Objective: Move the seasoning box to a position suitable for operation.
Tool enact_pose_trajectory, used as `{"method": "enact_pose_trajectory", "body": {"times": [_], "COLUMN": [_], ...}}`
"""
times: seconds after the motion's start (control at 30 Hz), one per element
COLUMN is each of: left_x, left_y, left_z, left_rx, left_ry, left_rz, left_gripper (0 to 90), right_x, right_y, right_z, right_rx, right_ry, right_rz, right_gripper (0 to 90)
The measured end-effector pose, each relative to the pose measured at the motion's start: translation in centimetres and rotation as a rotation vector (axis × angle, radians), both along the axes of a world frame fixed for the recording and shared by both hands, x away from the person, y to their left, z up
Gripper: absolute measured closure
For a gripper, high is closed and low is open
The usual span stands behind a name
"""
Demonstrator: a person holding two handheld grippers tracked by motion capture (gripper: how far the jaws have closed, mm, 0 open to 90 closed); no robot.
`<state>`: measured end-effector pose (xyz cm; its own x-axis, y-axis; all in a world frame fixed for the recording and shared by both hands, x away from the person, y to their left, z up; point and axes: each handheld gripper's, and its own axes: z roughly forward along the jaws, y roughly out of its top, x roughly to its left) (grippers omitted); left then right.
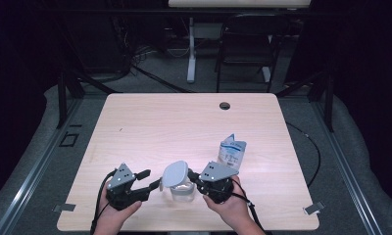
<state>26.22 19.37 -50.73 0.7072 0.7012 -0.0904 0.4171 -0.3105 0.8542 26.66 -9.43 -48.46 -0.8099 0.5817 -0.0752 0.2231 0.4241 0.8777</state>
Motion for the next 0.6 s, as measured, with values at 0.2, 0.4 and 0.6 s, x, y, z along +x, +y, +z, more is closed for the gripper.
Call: {"method": "enact_pose_trajectory", "body": {"times": [0.2, 0.4, 0.6], "left_x": [-0.05, -0.22, -0.2], "left_y": [0.12, 0.35, 0.59], "left_z": [-0.27, -0.65, -0.99], "left_rx": [-0.001, -0.001, -0.013], "left_ry": [0.009, 0.009, 0.015], "left_rz": [0.01, 0.016, 0.033], "left_gripper": [48.8, 49.7, 50.3], "right_x": [0.0, 0.02, 0.08], "right_y": [0.26, 0.47, 0.72], "right_z": [0.29, 0.5, 0.71], "right_rx": [0.0, -0.001, -0.001], "right_ry": [-0.007, -0.011, -0.017], "right_rz": [0.008, 0.011, 0.017], "right_gripper": [90.0, 90.0, 90.0]}}
